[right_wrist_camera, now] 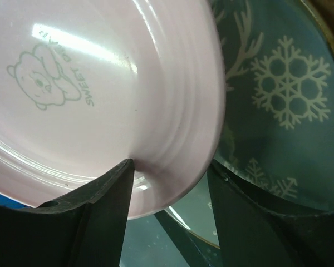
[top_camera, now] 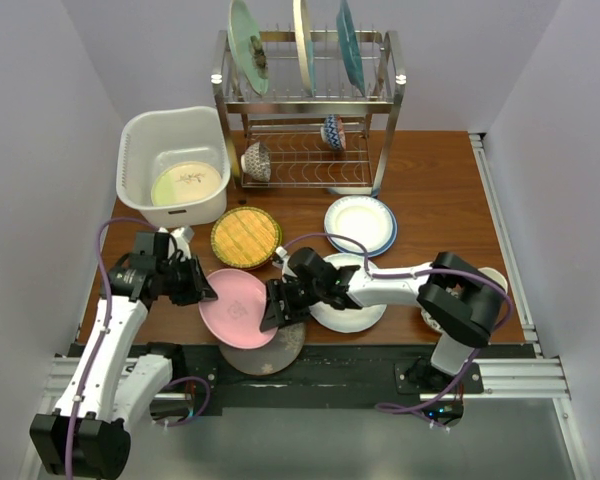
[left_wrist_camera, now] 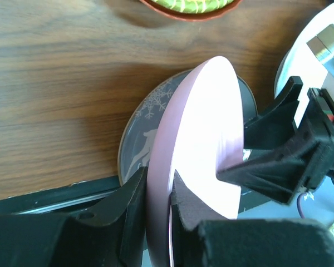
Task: Place the plates into the plastic bin on the countertop
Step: Pick up the plate from the corner of the board.
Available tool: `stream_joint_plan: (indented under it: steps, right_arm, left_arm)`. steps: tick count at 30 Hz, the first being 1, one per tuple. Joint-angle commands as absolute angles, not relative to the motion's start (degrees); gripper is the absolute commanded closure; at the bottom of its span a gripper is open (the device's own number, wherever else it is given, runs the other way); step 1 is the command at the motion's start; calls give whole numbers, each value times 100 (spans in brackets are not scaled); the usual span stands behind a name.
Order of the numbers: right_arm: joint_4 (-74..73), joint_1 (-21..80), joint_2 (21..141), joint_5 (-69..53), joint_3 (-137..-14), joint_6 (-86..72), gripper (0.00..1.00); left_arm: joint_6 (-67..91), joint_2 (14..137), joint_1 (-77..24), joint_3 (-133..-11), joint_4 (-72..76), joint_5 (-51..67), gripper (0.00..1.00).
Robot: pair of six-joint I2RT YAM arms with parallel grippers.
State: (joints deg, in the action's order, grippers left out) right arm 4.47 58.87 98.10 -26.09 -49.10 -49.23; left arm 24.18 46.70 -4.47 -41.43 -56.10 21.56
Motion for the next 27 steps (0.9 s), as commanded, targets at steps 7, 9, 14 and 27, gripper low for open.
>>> stream_joint_plan:
  steps: [7,9,14,27]
  right_arm:
    - [967,5941,8658,-2321,-4544,-4913,24]
    - [914,5950,8369,-2119,-4518,-4887,23]
    - [949,5950,7718,-1785,-4342,-4869,22]
    - [536,5941,6381,-1318,-3903,-4904,22]
  left_arm:
    - [2312,4632,-475,-4553,-5730,1969,100]
    - [2312,4640,-475,-4579,-5739,1951,100]
    - [2303,4649,-475,-4641,-5739,1898,100]
    - [2347,4948,-475,-5317,-5731,1916,100]
